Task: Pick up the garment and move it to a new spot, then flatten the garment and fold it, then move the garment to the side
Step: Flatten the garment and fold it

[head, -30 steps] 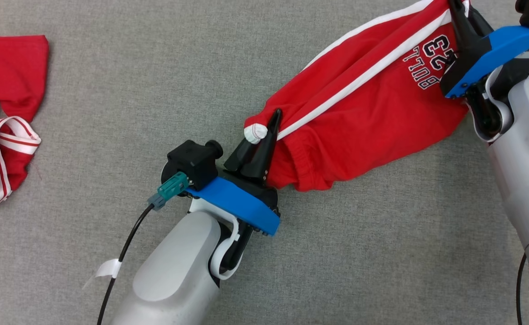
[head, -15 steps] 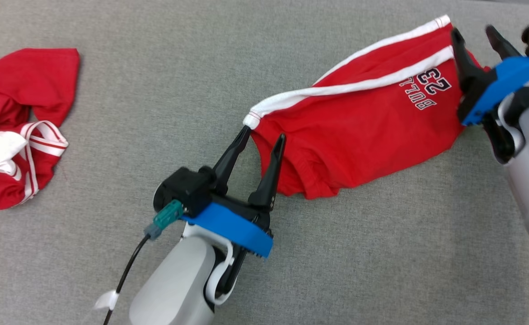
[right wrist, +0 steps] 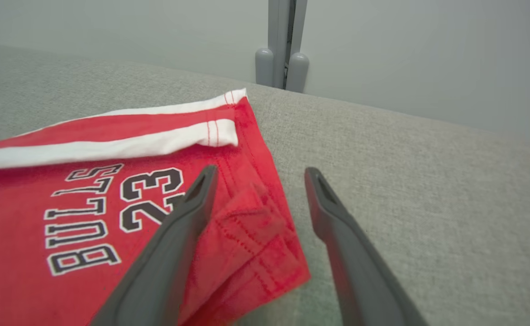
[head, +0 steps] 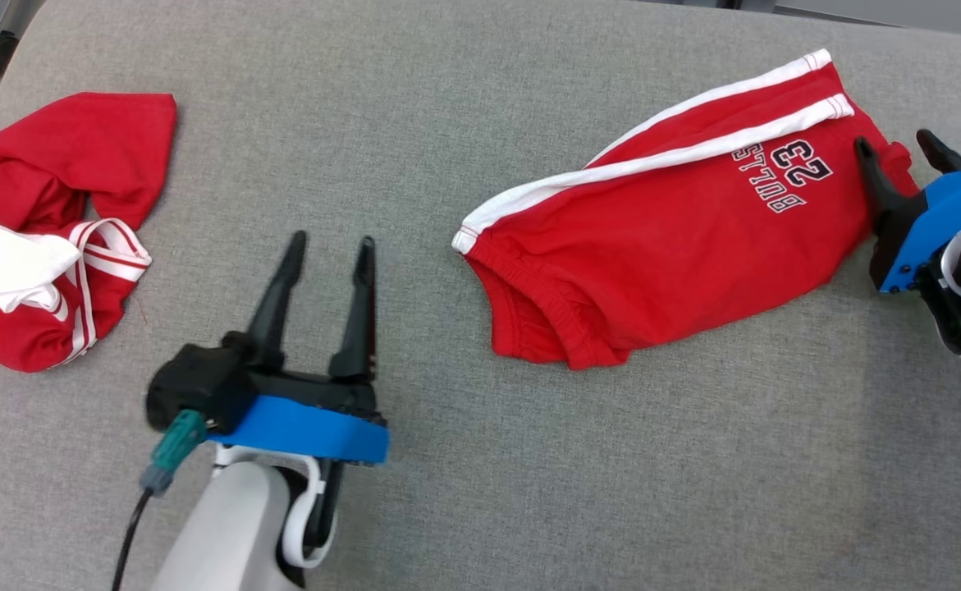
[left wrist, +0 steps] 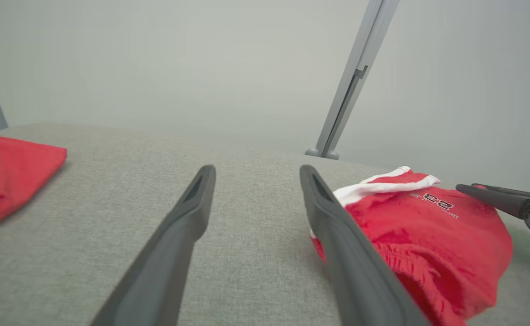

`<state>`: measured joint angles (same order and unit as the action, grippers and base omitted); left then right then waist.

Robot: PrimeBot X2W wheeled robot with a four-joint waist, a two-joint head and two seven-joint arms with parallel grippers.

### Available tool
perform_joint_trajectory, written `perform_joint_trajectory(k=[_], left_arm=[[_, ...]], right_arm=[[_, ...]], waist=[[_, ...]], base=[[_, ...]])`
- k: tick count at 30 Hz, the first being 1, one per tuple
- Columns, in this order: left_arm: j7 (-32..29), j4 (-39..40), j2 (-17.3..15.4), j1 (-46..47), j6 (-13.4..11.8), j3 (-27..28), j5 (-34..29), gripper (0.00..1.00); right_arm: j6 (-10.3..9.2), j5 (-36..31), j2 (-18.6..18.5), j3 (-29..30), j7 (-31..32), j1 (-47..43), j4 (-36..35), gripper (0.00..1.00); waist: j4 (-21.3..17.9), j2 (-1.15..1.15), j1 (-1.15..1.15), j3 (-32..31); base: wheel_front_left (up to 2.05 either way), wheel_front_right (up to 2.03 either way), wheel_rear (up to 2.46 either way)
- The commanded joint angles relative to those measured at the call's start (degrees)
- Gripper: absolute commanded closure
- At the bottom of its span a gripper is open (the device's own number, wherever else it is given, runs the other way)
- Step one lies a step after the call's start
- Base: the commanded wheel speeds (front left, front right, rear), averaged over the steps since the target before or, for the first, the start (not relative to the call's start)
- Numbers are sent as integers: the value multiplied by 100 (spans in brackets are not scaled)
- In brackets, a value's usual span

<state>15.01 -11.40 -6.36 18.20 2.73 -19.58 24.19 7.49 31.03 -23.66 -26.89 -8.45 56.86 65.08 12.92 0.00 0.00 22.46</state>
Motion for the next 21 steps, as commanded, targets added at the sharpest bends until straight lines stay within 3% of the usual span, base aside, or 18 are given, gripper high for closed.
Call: perform_joint_trajectory(k=[1, 7, 15, 16, 17, 18, 19, 21], left_arm=[[24, 131, -15, -116, -67, 200, -180, 0], [20, 469, 167, -364, -145, 1083, -673, 0], [20, 466, 300, -510, -38, 1560, -1052, 0], [20, 451, 312, -512, -16, 1601, -1081, 0], [21, 438, 320, -519, 6, 1635, -1108, 0], [21, 430, 328, -527, 17, 1651, -1134, 0], [21, 427, 339, -536, 9, 1653, -1169, 0], [20, 413, 347, -556, 10, 1665, -1203, 0]], right_arm=[[1, 57, -68, -69, 65, -84, 8, 0], [1, 146, -119, -307, 252, 31, 126, 0], [2, 218, 1, -517, 720, 60, 376, 0], [2, 252, 23, -544, 802, 45, 391, 40], [2, 287, 37, -560, 851, 33, 390, 69], [2, 319, 44, -573, 867, 24, 379, 90], [2, 365, 48, -569, 877, 19, 370, 100], [0, 444, 51, -583, 862, -11, 346, 100]], waist=[[16, 0, 0, 20], [94, 0, 0, 93], [139, 0, 0, 104], [139, 0, 0, 104], [132, 0, 0, 102], [119, 0, 0, 99], [104, 0, 0, 94], [49, 0, 0, 67]], base=[[0, 0, 0], [0, 0, 0], [0, 0, 0], [0, 0, 0], [0, 0, 0], [0, 0, 0], [0, 0, 0], [0, 0, 0]])
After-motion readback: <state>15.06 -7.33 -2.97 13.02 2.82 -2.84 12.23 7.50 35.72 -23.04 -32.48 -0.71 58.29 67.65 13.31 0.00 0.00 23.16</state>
